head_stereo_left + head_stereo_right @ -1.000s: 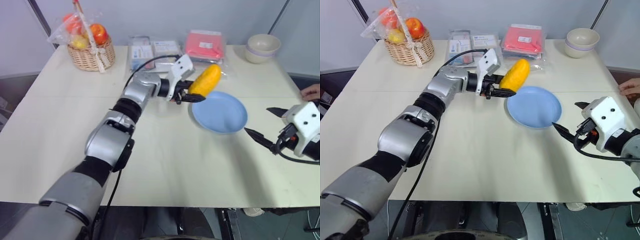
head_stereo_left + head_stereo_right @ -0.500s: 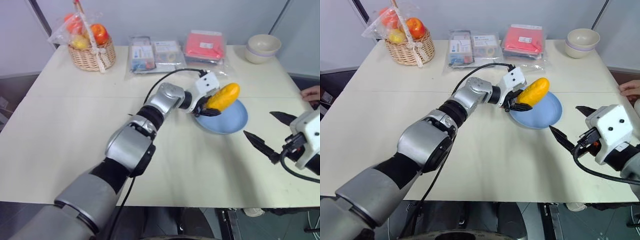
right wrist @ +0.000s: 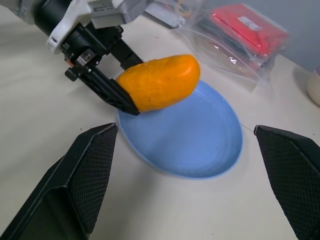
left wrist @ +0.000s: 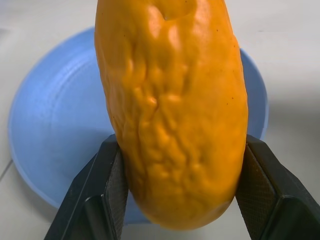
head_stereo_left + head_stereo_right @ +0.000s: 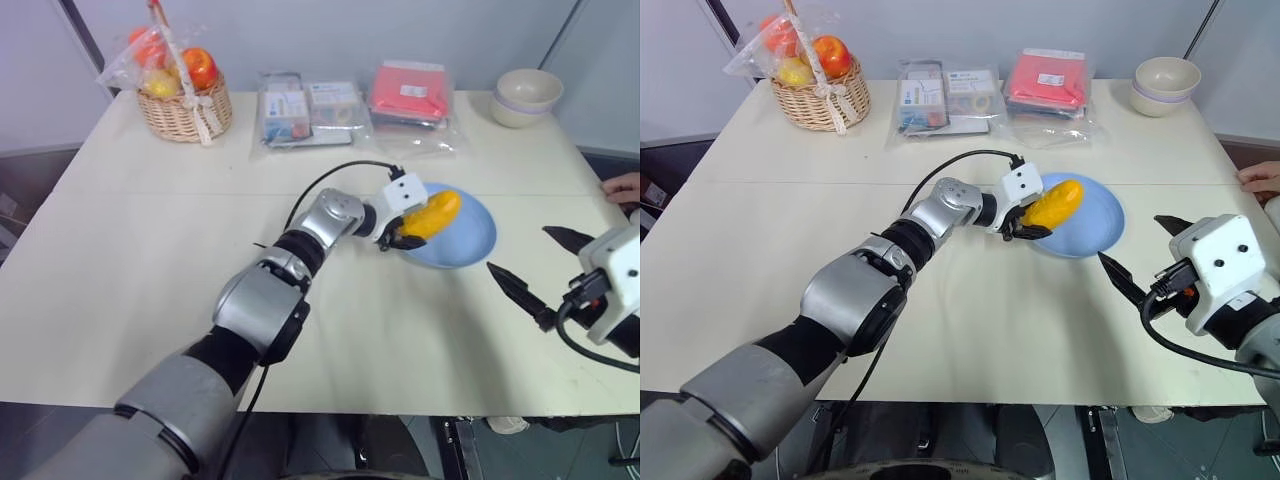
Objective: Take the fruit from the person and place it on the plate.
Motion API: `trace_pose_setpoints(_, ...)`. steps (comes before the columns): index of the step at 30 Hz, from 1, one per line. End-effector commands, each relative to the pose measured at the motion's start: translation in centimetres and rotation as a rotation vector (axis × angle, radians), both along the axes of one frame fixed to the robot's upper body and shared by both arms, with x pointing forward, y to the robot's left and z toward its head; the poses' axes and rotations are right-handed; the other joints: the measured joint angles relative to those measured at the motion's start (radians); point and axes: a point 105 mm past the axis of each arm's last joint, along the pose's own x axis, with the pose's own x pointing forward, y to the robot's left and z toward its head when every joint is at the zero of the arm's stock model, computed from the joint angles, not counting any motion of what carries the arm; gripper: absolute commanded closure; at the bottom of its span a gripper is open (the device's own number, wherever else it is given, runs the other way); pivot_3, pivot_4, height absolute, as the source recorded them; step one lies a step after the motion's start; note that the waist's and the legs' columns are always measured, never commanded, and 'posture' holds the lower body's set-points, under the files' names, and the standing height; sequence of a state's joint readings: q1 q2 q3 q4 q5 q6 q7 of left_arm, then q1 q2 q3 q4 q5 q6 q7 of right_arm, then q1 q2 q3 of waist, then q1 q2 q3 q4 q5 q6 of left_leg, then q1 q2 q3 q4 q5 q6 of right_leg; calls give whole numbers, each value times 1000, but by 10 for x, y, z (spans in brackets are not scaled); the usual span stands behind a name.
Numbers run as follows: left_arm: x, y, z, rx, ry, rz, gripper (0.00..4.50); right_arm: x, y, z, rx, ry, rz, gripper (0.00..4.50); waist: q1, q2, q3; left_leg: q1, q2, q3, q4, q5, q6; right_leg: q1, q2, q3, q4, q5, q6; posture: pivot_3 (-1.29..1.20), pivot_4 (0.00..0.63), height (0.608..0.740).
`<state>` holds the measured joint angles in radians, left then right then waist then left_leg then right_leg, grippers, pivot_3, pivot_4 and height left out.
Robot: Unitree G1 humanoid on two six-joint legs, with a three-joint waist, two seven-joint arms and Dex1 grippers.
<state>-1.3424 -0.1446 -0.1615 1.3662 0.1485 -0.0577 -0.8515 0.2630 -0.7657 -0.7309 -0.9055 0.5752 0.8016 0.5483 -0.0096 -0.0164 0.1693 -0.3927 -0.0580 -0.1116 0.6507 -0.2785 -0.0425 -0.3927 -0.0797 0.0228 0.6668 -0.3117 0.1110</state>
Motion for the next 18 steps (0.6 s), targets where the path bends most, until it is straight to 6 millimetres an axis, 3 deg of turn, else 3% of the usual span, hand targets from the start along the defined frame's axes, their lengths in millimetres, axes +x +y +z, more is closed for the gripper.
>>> trace_pose_setpoints(1,-1,-5,8,-25,-30,-15,351,-5,5,9,-18,-47,0,0,0,0,0,0,0,0,0,0,0,0,0,0,0,0,0,0,150,740)
trace_pose_setpoints(2,-1,-5,7,-22,-30,-15,132,-5,4,9,-17,-49,-3,0,0,0,0,0,0,0,0,0,0,0,0,0,0,0,0,0,150,740)
trace_pose_setpoints(8,1,-5,8,-29,-55,4,132,-7,4,9,-15,-52,-15,0,0,0,0,0,0,0,0,0,0,0,0,0,0,0,0,0,150,740)
trace_pose_setpoints(13,8,-3,37,-146,-57,25,132,-7,6,9,-12,-52,-15,0,-1,0,0,0,0,0,0,0,0,0,0,0,1,0,0,0,150,740)
trace_pose_setpoints(18,18,28,71,-287,-27,-7,132,-5,6,9,-12,-49,-6,0,-5,0,0,0,0,0,0,0,0,0,0,0,1,0,0,0,150,740)
